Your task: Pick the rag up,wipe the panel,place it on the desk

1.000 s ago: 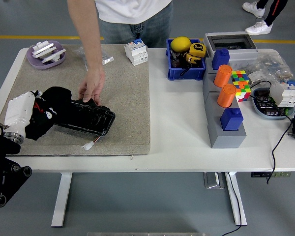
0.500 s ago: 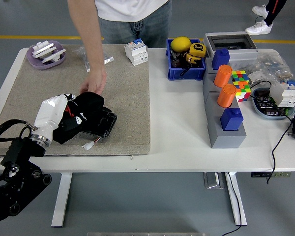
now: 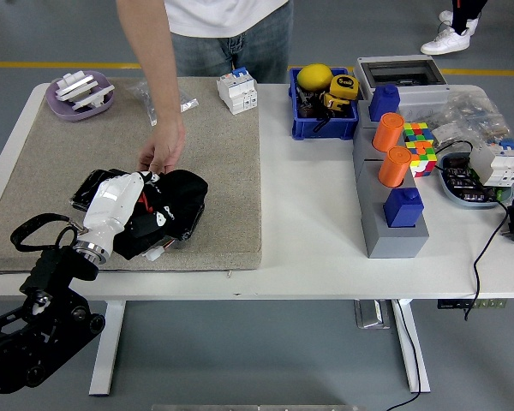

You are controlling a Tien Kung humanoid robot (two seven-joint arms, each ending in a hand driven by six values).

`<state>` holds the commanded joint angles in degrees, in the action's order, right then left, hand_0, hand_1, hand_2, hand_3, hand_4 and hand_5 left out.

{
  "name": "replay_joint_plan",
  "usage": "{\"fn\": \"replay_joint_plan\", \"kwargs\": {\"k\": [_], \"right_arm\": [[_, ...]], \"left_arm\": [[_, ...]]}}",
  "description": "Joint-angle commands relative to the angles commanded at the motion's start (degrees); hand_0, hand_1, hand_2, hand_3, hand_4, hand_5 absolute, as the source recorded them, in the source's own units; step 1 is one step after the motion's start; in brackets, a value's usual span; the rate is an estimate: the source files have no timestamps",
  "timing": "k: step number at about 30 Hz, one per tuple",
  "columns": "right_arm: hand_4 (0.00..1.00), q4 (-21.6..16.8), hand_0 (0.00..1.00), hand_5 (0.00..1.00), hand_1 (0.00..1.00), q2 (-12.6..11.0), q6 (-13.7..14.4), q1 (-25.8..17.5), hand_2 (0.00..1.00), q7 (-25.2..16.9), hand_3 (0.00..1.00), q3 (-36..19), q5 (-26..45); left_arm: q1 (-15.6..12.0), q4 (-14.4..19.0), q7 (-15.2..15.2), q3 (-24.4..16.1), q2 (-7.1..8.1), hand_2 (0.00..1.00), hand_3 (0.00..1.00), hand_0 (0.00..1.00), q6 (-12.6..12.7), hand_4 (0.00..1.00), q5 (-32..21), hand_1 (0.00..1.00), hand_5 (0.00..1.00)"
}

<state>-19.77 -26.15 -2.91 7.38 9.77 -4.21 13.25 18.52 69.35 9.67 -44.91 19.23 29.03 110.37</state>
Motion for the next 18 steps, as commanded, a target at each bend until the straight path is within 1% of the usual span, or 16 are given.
{"fn": "replay_joint_plan", "kwargs": {"k": [7, 10, 15, 18], "right_arm": [[0.998, 0.01, 0.778, 0.526, 0.660, 0.01, 0.00, -0.07, 0.707, 0.00, 0.667, 0.01, 0.07], [0.998, -0.01, 0.778, 0.526, 0.660, 0.07, -0.04, -0.08, 0.707, -0.01, 0.667, 0.06, 0.04], [0.998, -0.03, 0.778, 0.525, 0.660, 0.05, -0.02, -0.03, 0.706, -0.01, 0.668, 0.02, -0.02], [0.998, -0.06, 0.779, 0.526, 0.660, 0.06, -0.03, -0.02, 0.706, 0.01, 0.667, 0.08, 0.00]], "left_arm": [[-0.67, -0.01, 0.01, -1.20, 0.26, 0.476, 0.441, 0.188, 0.31, 0.146, 0.23, 0.173, 0.002], [-0.81, -0.89, -0.07, -2.37, 0.37, 0.476, 0.441, 0.188, 0.44, 0.146, 0.28, 0.173, 0.002], [-0.59, -3.35, -0.38, -4.54, 0.80, 0.478, 0.444, 0.188, 0.81, 0.149, 0.40, 0.174, 0.002], [-0.40, -5.89, -0.97, -6.46, 1.09, 0.477, 0.443, 0.188, 1.18, 0.148, 0.18, 0.173, 0.002]]}}
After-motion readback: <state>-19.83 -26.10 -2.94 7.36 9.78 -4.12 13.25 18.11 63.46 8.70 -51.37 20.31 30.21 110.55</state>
